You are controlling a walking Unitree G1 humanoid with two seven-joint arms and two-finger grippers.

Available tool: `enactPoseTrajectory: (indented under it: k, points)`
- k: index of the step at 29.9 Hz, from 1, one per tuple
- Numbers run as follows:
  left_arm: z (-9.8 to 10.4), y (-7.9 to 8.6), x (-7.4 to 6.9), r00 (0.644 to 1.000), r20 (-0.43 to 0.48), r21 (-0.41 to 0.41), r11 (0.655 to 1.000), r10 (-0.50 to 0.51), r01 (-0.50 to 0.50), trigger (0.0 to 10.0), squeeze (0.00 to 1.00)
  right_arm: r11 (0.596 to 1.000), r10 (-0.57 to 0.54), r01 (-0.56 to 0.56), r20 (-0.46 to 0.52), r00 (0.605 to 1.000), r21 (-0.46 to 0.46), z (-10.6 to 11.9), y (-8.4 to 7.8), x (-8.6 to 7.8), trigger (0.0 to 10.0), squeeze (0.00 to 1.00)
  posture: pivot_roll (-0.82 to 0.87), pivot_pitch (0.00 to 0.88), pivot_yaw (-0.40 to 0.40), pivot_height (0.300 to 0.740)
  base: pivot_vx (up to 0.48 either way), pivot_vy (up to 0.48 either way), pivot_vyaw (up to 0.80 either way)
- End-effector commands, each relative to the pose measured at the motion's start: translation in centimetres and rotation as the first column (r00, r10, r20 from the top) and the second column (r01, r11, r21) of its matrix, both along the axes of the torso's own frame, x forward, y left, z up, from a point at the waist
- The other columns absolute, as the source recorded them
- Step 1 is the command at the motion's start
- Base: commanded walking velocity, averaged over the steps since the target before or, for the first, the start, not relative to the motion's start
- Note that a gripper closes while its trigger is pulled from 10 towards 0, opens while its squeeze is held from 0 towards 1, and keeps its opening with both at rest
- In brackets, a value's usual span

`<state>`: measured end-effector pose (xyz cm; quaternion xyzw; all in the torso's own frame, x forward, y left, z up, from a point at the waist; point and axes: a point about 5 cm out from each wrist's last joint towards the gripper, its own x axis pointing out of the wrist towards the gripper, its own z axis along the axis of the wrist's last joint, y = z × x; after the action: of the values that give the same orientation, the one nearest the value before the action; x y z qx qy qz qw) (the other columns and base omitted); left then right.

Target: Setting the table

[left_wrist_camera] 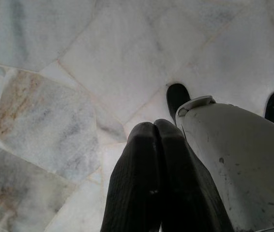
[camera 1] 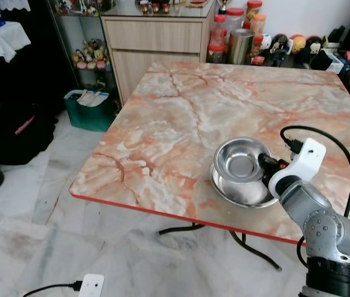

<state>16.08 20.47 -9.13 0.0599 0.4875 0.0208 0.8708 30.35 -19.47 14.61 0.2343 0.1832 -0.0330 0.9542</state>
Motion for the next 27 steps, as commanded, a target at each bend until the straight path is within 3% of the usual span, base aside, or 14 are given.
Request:
enactPoseTrajectory:
  k: [1,8,13,19,27]
  points:
    - [0.0,0.2,-0.2,1.0,-0.011,-0.005,1.0,0.01,-0.01,10.0,0.0,1.0,-0.006,0.006,0.01,1.0,0.007,0.5,0.1,-0.5,10.0,0.0,-0.12,0.057,0.031,0.74,0.0,0.0,0.0]
    - [-0.1,0.2,-0.2,1.0,-0.014,-0.011,1.0,0.009,-0.009,10.0,0.0,1.0,-0.016,0.016,-0.031,0.999,0.013,-0.3,0.1,-1.6,10.0,0.0,-0.11,0.058,0.028,0.74,0.0,0.0,0.0]
    - [-0.1,0.1,-0.3,1.0,-0.015,-0.015,1.0,0.003,-0.003,10.0,0.0,0.997,-0.076,0.076,-0.081,0.994,-0.004,-1.5,-0.8,-2.0,10.0,0.0,-0.12,0.063,0.031,0.74,0.0,0.0,0.0]
    - [-0.1,0.0,-0.2,1.0,-0.012,-0.015,1.0,0.004,-0.004,10.0,0.0,0.994,-0.108,0.107,-0.079,0.991,-0.016,-1.6,-1.4,-1.6,10.0,0.0,-0.12,0.063,0.031,0.74,0.0,0.0,0.0]
    - [-0.1,0.1,-0.4,1.0,-0.016,-0.012,1.0,0.003,-0.003,10.0,0.0,0.994,-0.11,0.11,-0.076,0.991,-0.004,-1.7,-1.1,-1.4,10.0,0.0,-0.12,0.063,0.033,0.74,0.0,0.0,0.0]
